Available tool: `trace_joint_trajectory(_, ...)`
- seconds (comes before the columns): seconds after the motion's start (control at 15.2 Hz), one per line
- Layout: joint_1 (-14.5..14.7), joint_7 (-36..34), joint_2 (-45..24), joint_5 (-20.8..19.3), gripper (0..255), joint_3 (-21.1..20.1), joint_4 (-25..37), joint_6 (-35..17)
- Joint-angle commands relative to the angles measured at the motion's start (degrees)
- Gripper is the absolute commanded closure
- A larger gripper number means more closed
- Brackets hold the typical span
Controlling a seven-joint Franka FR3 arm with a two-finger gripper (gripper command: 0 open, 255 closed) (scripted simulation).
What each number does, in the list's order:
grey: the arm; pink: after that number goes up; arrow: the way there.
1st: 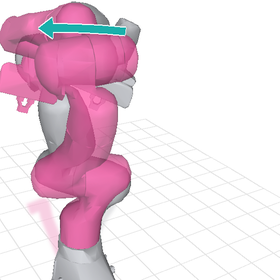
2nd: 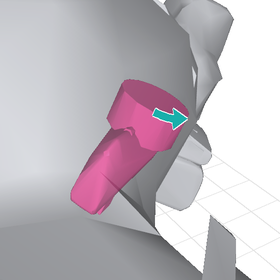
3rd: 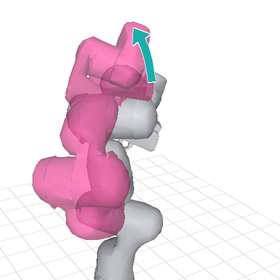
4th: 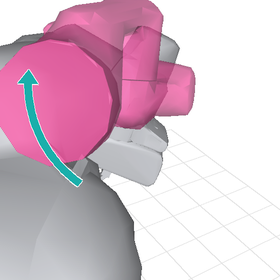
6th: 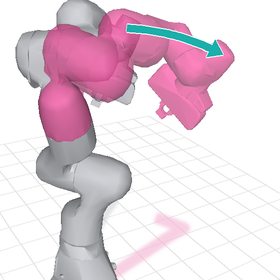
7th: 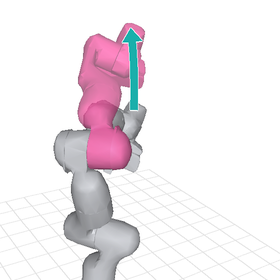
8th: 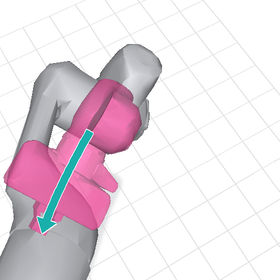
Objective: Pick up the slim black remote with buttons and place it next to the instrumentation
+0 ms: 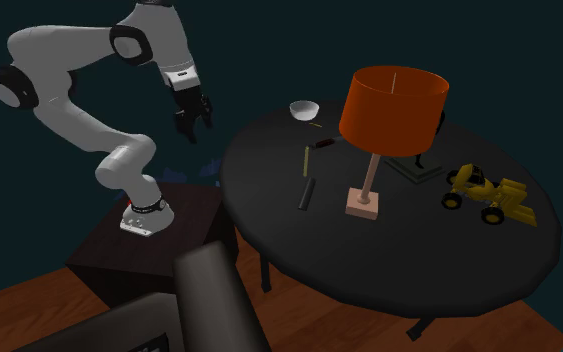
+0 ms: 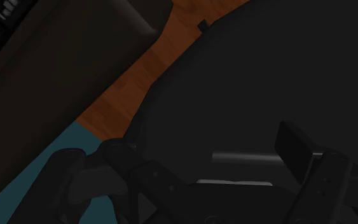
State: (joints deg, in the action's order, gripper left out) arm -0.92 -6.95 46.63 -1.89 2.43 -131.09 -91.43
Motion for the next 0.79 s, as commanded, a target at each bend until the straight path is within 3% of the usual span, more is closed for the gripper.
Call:
trace_joint_trajectory(0.0, 0.0, 0.0, 0.0, 0.0, 0, 0.0, 0.0, 0.0)
trace_joint_trajectory(0.73, 7.31, 23.6, -19.65, -2.49, 0, 6.98, 2.16, -17.05)
